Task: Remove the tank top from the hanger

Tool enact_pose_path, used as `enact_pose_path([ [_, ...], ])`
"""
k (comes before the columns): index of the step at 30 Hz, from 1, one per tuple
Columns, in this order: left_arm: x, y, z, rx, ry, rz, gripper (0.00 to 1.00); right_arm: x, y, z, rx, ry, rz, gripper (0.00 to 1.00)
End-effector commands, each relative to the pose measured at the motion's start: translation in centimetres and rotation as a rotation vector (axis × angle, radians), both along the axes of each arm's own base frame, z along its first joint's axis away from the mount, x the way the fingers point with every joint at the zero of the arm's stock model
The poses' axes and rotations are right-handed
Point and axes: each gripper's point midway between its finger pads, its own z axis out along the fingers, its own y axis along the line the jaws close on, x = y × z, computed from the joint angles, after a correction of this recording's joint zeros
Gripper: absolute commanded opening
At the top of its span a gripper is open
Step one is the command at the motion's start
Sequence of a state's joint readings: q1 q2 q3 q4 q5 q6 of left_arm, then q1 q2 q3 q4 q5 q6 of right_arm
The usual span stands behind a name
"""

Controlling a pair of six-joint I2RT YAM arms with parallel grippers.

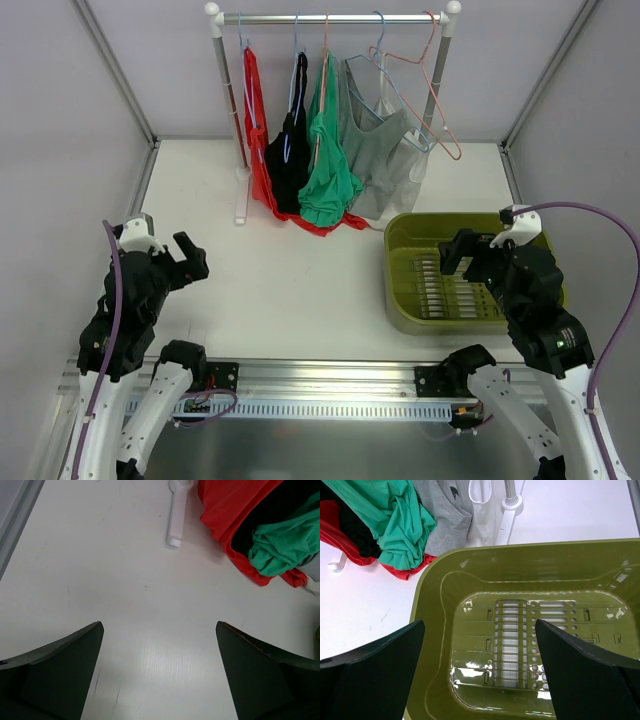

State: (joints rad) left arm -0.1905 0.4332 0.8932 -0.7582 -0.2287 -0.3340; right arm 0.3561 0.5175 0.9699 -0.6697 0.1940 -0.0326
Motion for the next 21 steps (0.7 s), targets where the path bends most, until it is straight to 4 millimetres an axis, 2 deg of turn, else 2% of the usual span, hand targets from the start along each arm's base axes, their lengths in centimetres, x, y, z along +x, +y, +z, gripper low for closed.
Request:
enact_pose_path([
  [1, 0.4, 0.7, 1.2, 0.012, -0.02, 0.042, 0.99, 0.4, 0.2, 1.1, 0.034, -0.046, -0.009, 0.99],
  [7, 1.1, -0.3, 5.4, -0.068, -0.08, 0.028, 0.99, -0.1, 1.0, 1.7, 0.062, -0.089, 0.047, 0.99],
  [8, 1.2, -0.6, 7.4, -0.087, -0.116, 0.018, 0.99, -0.3, 1.6, 1.8, 0.072, -0.091, 0.081, 1.0],
  [10, 2.3, -1.9, 8.8, -0.13, -0.101, -0.02, 0.99, -0.3, 2.1, 2.1, 0.077, -0.098, 0.108, 0.99],
  [11, 2.6, -2.3, 11.2, -0.152, -0.14, -0.036, 0.99, -0.3, 2.3, 2.1, 0.08, -0.097, 0.118, 0.99],
  [12, 4.2, -2.9, 11.3, -0.161, -0.101, -0.044, 0.99, -0.4, 2.4, 2.2, 0.084, -0.099, 0.124, 0.99],
  [13, 4.9, -3.3, 12.2, -0.182, -0.102, -0.05, 0.99, -0.5, 2.5, 2.4, 0.087, -0.101, 0.131, 1.0],
  [14, 5.3, -4.1, 14.8, -0.205, -0.14, -0.089, 0.99, -0.5, 2.5, 2.6, 0.088, -0.105, 0.131, 0.99],
  [15, 7.5, -5.0, 14.5, -0.208, -0.092, -0.104, 0.99, -0.5, 2.5, 2.7, 0.092, -0.109, 0.135, 0.99],
  [16, 8.3, -5.5, 15.4, -0.212, -0.094, -0.126, 0.99, -0.6, 2.6, 2.9, 0.095, -0.113, 0.143, 0.99],
  [17, 8.9, -6.4, 18.2, -0.226, -0.142, -0.177, 0.99, -0.6, 2.6, 2.9, 0.095, -0.113, 0.143, 1.0],
  [18, 11.4, -7.5, 17.5, -0.215, -0.089, -0.214, 0.99, -0.8, 2.7, 3.0, 0.1, -0.114, 0.148, 0.99],
  [19, 11.9, -8.1, 20.6, -0.217, -0.152, -0.254, 0.99, -0.9, 3.0, 3.3, 0.109, -0.119, 0.164, 0.99],
  [20, 12.9, -8.8, 21.4, -0.21, -0.157, -0.289, 0.99, -1.0, 3.2, 3.3, 0.115, -0.119, 0.174, 0.99],
  [21, 15.7, -9.2, 20.5, -0.183, -0.121, -0.291, 0.99, -1.0, 3.3, 3.3, 0.118, -0.115, 0.176, 0.99],
])
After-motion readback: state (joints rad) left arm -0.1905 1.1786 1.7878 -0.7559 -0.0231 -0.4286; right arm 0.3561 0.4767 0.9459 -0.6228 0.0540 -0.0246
